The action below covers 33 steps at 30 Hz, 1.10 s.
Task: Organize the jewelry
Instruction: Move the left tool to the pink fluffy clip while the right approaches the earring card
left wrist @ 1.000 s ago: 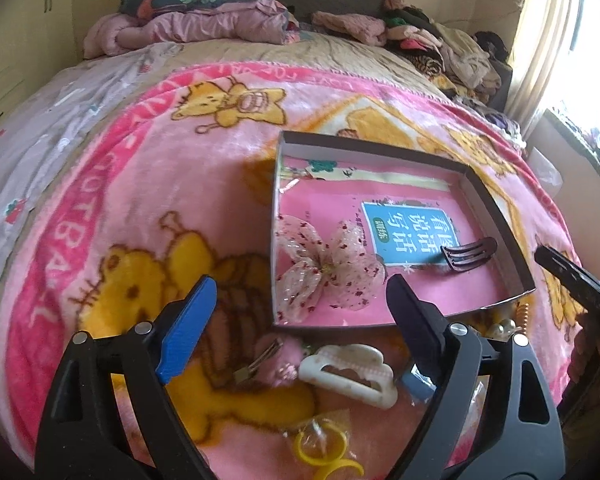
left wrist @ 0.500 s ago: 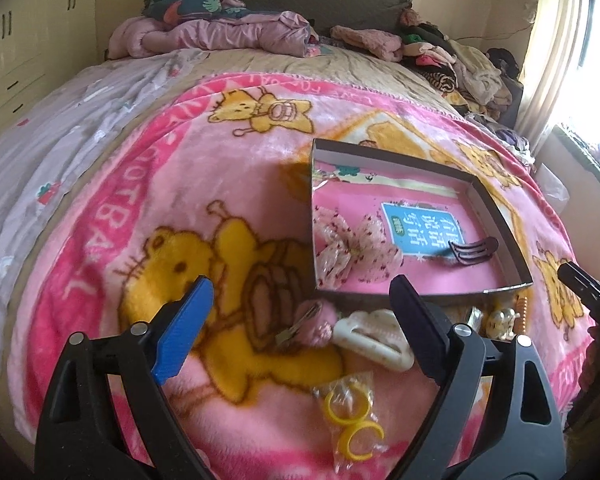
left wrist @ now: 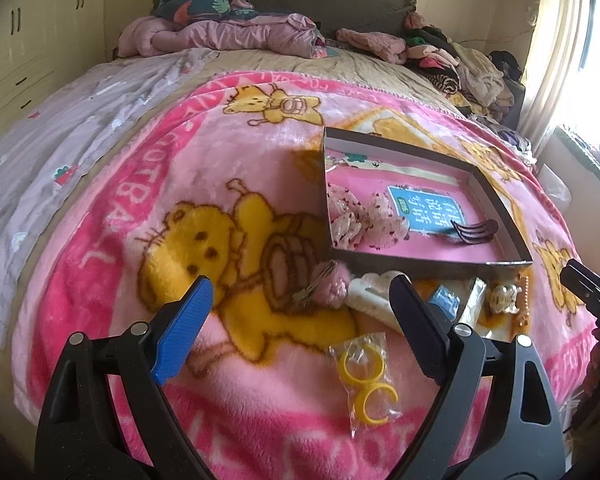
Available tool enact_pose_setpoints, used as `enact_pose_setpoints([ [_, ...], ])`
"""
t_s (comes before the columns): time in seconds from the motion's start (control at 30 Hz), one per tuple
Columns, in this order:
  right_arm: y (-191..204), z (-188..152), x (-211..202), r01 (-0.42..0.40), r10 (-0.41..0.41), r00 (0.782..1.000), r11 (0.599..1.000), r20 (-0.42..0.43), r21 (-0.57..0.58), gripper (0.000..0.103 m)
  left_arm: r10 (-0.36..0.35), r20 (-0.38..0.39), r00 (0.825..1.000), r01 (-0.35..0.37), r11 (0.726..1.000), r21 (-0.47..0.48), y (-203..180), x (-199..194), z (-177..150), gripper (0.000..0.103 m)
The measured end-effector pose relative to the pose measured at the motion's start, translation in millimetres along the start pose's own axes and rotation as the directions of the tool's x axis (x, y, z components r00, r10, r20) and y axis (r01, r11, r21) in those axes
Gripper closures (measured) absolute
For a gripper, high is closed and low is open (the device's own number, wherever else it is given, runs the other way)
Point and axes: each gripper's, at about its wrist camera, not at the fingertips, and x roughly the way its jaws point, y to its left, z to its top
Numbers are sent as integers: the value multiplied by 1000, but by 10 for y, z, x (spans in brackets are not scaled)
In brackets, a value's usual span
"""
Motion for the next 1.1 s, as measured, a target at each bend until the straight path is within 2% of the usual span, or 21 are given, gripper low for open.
enact_pose_setpoints([
  [0.63, 441, -336, 57, -70, 63, 993, 995, -95, -65, 21, 14, -42, 999, -13, 999, 38, -22, -8, -419, 22],
  [1.1, 653, -559, 269, -126, 108, 978, 988, -176, -93, 21, 32, -61, 998, -26, 994, 104, -118, 106, -542, 22],
])
